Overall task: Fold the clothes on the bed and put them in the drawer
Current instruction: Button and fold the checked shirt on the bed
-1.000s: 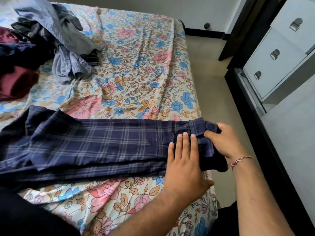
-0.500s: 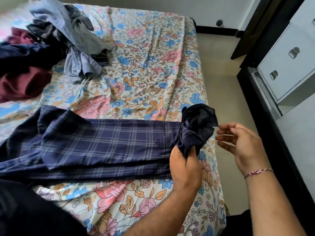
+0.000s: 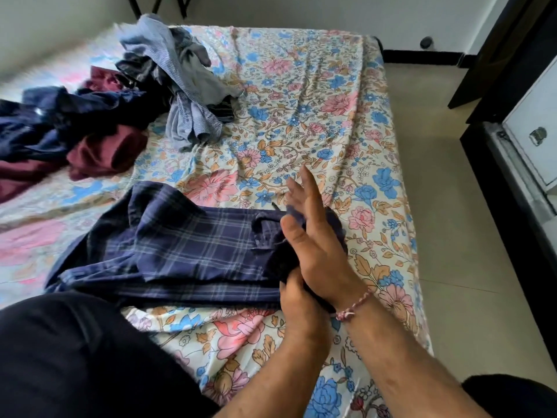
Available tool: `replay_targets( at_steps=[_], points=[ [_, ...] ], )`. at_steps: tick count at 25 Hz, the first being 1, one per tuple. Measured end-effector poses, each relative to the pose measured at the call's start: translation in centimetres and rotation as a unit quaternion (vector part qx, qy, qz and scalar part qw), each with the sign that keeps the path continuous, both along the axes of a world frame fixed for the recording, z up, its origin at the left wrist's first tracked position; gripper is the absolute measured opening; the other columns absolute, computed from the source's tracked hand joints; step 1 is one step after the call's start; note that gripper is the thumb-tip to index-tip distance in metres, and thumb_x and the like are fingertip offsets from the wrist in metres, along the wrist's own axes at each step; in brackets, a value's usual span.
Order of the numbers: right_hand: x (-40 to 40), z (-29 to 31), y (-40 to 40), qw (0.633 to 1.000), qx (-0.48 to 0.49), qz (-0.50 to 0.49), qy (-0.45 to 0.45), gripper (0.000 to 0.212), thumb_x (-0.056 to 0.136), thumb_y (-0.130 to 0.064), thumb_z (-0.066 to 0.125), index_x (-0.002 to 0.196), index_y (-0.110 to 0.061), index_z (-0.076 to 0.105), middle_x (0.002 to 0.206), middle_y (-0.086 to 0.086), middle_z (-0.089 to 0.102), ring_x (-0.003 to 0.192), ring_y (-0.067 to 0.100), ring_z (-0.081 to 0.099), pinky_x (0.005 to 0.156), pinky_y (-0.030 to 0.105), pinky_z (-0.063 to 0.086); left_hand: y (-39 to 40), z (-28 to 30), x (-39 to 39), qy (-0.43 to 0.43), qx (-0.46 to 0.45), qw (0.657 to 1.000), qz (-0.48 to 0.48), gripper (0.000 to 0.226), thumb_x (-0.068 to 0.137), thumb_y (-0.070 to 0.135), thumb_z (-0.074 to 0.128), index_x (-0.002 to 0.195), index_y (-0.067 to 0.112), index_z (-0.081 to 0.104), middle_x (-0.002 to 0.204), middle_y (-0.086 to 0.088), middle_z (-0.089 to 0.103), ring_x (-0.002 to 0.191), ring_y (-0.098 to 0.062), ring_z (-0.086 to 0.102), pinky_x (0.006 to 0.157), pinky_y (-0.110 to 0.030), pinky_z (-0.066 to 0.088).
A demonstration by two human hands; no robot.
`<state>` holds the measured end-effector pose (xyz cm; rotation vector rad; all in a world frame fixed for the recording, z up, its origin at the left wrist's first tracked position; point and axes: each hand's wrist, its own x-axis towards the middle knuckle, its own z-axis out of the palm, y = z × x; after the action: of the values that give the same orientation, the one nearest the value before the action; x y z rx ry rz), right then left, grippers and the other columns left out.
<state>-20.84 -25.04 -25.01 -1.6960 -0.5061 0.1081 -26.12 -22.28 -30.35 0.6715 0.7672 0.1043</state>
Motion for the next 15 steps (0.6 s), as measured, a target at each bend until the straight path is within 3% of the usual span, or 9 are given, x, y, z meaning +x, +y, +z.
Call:
replay_targets(
  at_steps=[2,4,5,7,10,13,15],
  points=[
    [-0.1,1.7,0.3,0.984,0.173,0.041,0.024,0.085,0.1,-0.049,0.053,0.163,-0.015,0.006,0.166,0.009,0.028,0.152,0.025,0.033,0.119,0.028,0.034,0.0,0.1,0.0,0.001,-0.009,1.0,0.003,0.027,0.104,0.014,0.049,0.116,-0.002,0.065,0.101,-0.018,0.075,0.098,-0.034,0.069,0.083,-0.041,0.058],
    [0.3,1.7,-1.9,0.978,0.206,-0.024,-0.009,0.059,0.104,-0.024,0.048,0.158,-0.012,0.025,0.155,0.013,0.046,0.142,0.028,0.047,0.118,0.04,0.039,-0.2,0.3,0.2,-0.031,-0.05,0.998,0.01,0.03,0.101,0.015,0.048,0.121,-0.001,0.065,0.109,-0.016,0.076,0.104,-0.034,0.071,0.087,-0.041,0.058],
    [0.5,1.0,-3.6,0.981,0.166,-0.1,-0.022,0.053,0.103,-0.016,0.049,0.154,-0.014,0.035,0.146,0.009,0.054,0.133,0.024,0.055,0.114,0.043,0.044,-0.2,0.3,0.2,-0.049,-0.071,0.996,0.008,0.035,0.101,0.018,0.047,0.126,0.001,0.065,0.117,-0.018,0.075,0.109,-0.035,0.07,0.093,-0.045,0.057],
    [0.7,-1.0,-7.3,0.971,-0.007,-0.238,0.0,0.048,0.097,-0.025,0.06,0.144,-0.024,0.048,0.128,-0.005,0.062,0.114,0.014,0.064,0.098,0.039,0.056,-0.4,0.9,0.0,-0.068,-0.081,0.994,-0.005,0.04,0.101,0.021,0.042,0.128,0.003,0.065,0.12,-0.018,0.075,0.108,-0.035,0.07,0.095,-0.047,0.055],
    [0.5,-3.0,-8.5,0.947,-0.196,-0.206,0.148,0.05,0.09,-0.052,0.071,0.134,-0.034,0.054,0.113,-0.017,0.063,0.1,0.005,0.065,0.079,0.028,0.058,-0.4,1.7,0.1,-0.073,-0.084,0.994,-0.01,0.043,0.101,0.02,0.034,0.122,0.005,0.068,0.117,-0.018,0.076,0.104,-0.031,0.073,0.092,-0.043,0.055],
    [0.3,-4.4,-6.2,0.921,-0.3,-0.233,0.083,0.059,0.085,-0.061,0.072,0.133,-0.032,0.054,0.121,-0.012,0.064,0.11,0.011,0.063,0.091,0.036,0.057,-0.4,1.7,-0.7,-0.075,-0.059,0.995,-0.017,0.043,0.097,0.024,0.045,0.133,0.009,0.064,0.132,-0.016,0.07,0.117,-0.028,0.07,0.101,-0.045,0.053],
    [0.2,-5.0,-4.9,0.894,-0.376,-0.243,0.024,0.067,0.085,-0.057,0.072,0.14,-0.027,0.05,0.132,-0.004,0.06,0.122,0.02,0.056,0.1,0.038,0.052,-0.2,2.1,-3.4,-0.048,0.085,0.995,-0.023,0.068,0.088,0.023,0.056,0.154,0.032,0.042,0.155,-0.006,0.052,0.138,-0.023,0.054,0.117,-0.05,0.041]
  ],
)
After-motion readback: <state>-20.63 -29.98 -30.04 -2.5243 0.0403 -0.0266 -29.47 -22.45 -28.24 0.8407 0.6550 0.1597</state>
